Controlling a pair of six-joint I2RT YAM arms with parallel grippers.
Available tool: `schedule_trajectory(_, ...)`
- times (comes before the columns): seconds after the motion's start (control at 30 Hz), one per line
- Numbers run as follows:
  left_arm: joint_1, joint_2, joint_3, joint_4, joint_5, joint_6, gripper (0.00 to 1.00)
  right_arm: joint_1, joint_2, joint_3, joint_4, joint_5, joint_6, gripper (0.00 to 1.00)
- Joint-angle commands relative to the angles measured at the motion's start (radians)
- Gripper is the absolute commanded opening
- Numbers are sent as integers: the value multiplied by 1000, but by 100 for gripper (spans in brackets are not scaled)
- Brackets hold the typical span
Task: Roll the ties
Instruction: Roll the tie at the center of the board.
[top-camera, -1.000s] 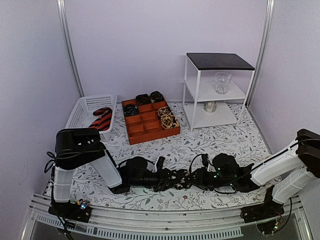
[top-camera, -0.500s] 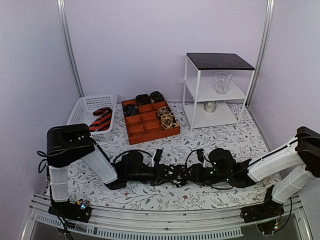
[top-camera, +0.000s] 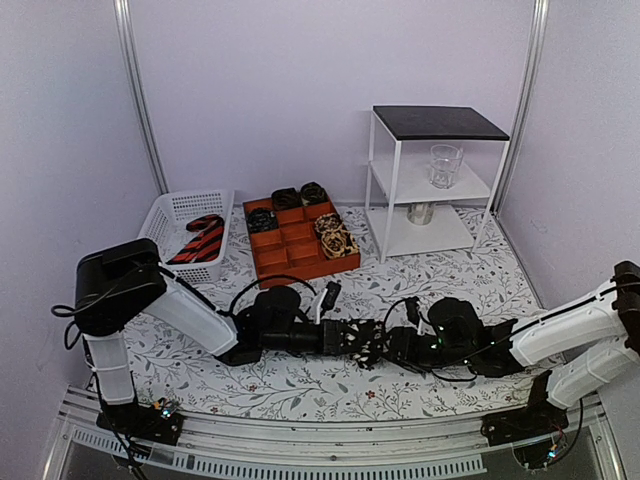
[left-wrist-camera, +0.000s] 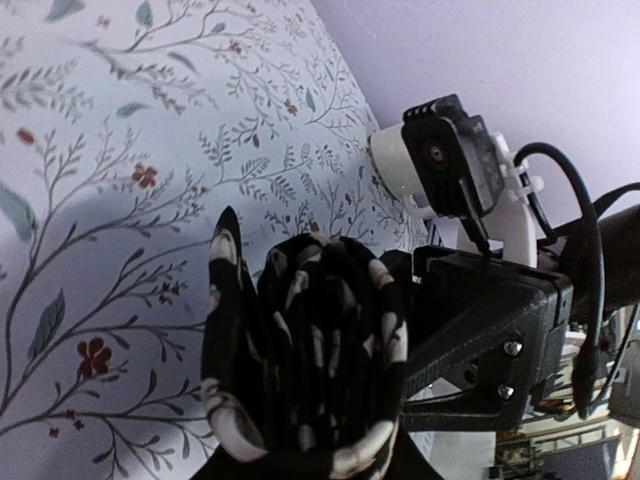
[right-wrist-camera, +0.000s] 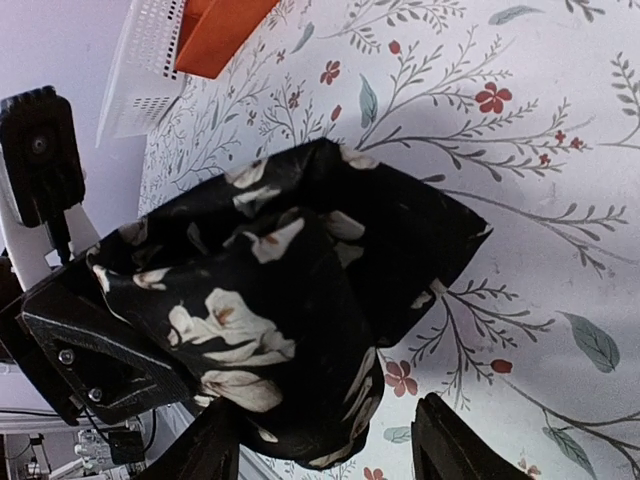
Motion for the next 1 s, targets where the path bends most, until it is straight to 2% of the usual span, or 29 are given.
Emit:
schedule_trajectory(0.0,-25,-64,71,-128,-75,221,29,1,-99,-43,-65,48,13,60)
schedule_trajectory(0.07,-38,-66,81,-137,-98,261,29,2,-136,-49,-108,56,21,58)
schedule_trajectory(0.17,-58,-62,92,-152,-136,323,29,2,-164,-77,-121,62,52,44)
schedule_trajectory(0.27,-70,-53,112,-180,-179,401,28,1,-180,-95,-107,62,65,38)
schedule_trajectory(0.43,-98,-53,131,-219,-273,584,28,2,-221,-73,-173,129,76,39)
schedule_trajectory(0.5,-111,-52,129,-224,-314,655,28,1,-254,-62,-223,178,87,42)
schedule_trajectory(0.7,-136,-13,84,-181,-397,848,30,-21,-319,-6,-332,251,62,45)
schedule_trajectory(0.83,-136,37,60,-120,-382,898,32,-90,-350,55,-342,193,-149,48)
schedule_trajectory(0.97,-132,90,62,-84,-364,915,34,-206,-374,148,-410,70,-388,51)
